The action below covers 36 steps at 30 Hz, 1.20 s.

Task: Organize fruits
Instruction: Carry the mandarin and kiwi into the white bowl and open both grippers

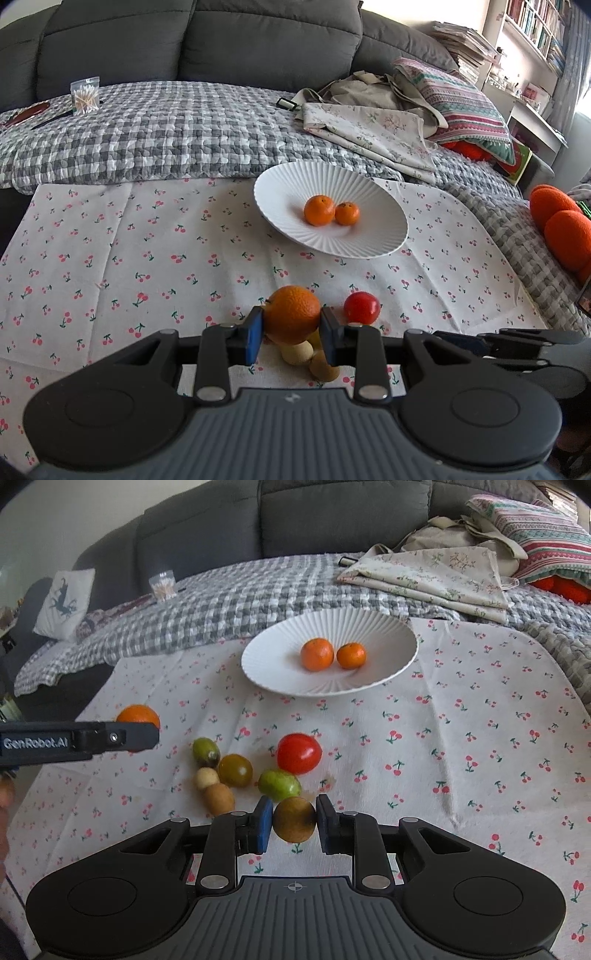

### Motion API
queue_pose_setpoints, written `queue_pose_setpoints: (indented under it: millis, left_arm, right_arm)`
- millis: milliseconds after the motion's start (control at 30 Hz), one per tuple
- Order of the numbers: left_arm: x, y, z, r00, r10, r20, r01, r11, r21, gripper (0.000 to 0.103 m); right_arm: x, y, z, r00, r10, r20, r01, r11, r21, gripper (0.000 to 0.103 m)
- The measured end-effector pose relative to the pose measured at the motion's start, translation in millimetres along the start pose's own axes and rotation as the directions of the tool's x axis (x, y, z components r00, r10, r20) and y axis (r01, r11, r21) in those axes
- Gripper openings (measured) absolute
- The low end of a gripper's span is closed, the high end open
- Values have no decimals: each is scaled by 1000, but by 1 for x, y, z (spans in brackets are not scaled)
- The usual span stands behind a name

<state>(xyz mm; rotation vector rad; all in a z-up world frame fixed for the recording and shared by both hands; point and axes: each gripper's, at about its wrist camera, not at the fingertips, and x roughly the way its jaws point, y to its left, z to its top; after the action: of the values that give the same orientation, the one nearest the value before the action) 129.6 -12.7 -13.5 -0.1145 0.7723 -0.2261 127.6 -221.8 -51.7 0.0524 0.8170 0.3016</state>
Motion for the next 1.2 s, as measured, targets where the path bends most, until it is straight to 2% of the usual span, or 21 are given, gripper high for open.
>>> queue_pose_setpoints:
  millis: [333,633,1200]
  left_arm:
    - [9,-8,8,1000,2,19,-3,999,41,30]
    - [33,-28,24,997,6,73,-18,986,165,30]
    - [93,-45,50,995,-30,97,6,970,243,30]
  right_arm:
    - [-10,-17,13,999,-11,44,9,999,47,23]
    - [-11,-32,34,996,-25,91,19,998,57,23]
    - [38,-47,79,993,-48,108,46,999,22,23]
